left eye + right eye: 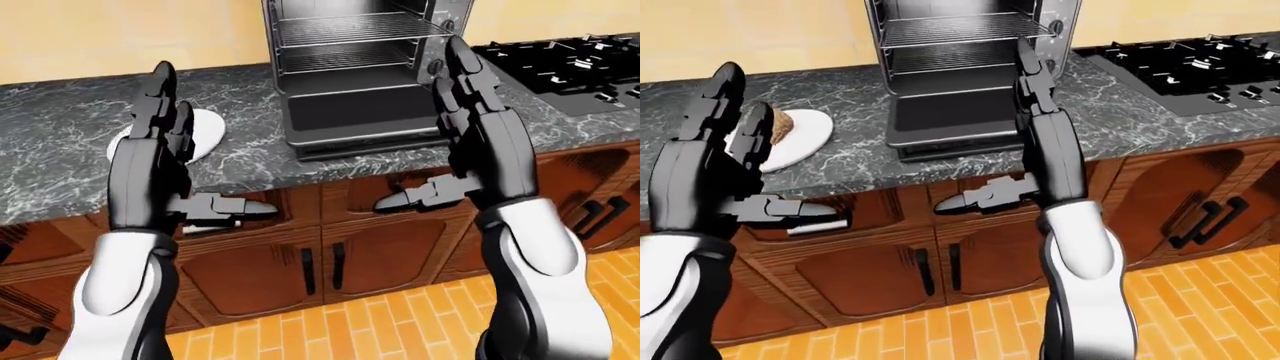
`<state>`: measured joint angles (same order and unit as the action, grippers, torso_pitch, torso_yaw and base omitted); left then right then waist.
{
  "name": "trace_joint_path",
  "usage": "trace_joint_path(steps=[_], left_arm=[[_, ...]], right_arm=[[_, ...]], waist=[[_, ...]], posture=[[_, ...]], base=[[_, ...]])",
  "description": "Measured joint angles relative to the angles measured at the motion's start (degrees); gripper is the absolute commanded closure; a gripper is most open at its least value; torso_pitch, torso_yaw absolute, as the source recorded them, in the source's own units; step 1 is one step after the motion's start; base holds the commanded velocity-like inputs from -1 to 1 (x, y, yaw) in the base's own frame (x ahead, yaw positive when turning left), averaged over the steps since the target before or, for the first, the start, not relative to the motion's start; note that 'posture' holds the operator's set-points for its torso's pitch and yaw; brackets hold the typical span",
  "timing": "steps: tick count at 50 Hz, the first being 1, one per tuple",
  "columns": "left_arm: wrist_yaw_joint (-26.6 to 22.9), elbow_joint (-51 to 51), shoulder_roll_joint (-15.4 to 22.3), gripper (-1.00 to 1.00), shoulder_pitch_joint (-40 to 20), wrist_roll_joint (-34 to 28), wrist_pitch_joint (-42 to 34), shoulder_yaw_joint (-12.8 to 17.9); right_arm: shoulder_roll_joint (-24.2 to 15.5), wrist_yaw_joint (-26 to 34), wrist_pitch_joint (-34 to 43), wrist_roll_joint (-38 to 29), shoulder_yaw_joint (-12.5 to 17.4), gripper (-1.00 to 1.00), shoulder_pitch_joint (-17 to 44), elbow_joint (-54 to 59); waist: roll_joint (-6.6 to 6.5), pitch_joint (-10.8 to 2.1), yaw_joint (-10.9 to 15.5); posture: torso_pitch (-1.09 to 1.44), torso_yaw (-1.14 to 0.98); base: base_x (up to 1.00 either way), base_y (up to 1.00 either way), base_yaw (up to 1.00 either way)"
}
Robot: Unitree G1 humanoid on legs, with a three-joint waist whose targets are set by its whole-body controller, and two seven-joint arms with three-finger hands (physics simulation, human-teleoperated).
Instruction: Place the bread on the top rack of the toaster oven.
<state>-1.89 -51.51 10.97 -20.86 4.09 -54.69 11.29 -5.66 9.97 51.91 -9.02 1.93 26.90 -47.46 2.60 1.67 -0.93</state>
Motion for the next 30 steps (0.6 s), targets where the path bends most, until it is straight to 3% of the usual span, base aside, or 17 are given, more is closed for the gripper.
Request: trace_joint_path(steps=[2, 4, 7, 9, 13, 24, 25, 27, 30], left_arm=[[0.1, 0.0, 0.2, -1.00, -0.5, 0.1, -0.5, 0.0], [0.4, -0.6, 0.3, -1.00, -1.0, -0.1, -0.5, 0.2], [0.5, -1.3, 0.4, -1.00, -1.1, -0.2, 0.1, 0.5], [0.5, -0.8, 0.3, -1.00, -0.8, -0.2, 0.5, 0.7], [1.0, 0.6, 0.5, -1.00, 0.2, -0.4, 0.0, 2.0], [1.2, 0.4, 0.4, -1.00, 0.8, 0.1, 2.1, 1.6], [1.2, 0.4, 0.2, -1.00, 0.8, 0.1, 2.3, 1.5], [1.0, 0.7, -0.2, -1.00, 1.3, 0.3, 2.3, 0.6], [0.8, 0.9, 0.1, -1.00, 0.8, 0.6, 1.3, 0.1]], right_arm=[[0.0, -0.1, 0.0, 0.1, 0.0, -1.00, 0.2, 0.3], [-0.1, -0.1, -0.5, 0.3, -0.1, -1.00, 0.3, -0.2], [-0.1, 0.0, -1.0, 0.6, 0.1, -1.00, 0.4, -0.5], [-0.3, -0.2, -1.0, 0.7, 0.1, -1.00, 1.1, -0.1], [0.1, 0.4, -0.3, 1.2, -1.7, -1.00, 0.5, 0.5], [0.3, 1.1, -2.2, -0.4, -1.9, -1.00, 0.4, -0.1], [0.3, 1.1, -2.3, -0.5, -1.7, -1.00, 0.2, 0.1], [0.3, 1.1, -2.4, -0.8, -1.1, -1.00, -0.9, 0.4], [0.0, 1.2, -1.3, -1.3, -0.6, -1.00, -1.1, 0.6]], waist=[[-0.41, -0.49, 0.1], [-1.63, -0.33, 0.2], [-4.51, 0.44, -0.1], [-7.36, 0.20, -0.1], [-6.51, 0.47, 0.9], [-0.63, 0.42, 0.4], [-0.46, 0.30, 0.2], [-1.86, 0.79, -0.3], [-1.54, 0.10, 0.2]], posture=[[0.00, 0.00], [0.00, 0.00], [0.00, 0.00], [0.00, 0.00], [0.00, 0.00], [0.00, 0.00], [0.00, 0.00], [0.00, 0.00], [0.00, 0.00]], base=[[0.00, 0.36, 0.00], [0.00, 0.34, 0.00], [0.00, 0.32, 0.00], [0.00, 0.32, 0.00], [0.00, 0.33, 0.00], [0.00, 0.32, 0.00], [0.00, 0.25, 0.00], [0.00, 0.21, 0.00], [0.00, 0.23, 0.00]])
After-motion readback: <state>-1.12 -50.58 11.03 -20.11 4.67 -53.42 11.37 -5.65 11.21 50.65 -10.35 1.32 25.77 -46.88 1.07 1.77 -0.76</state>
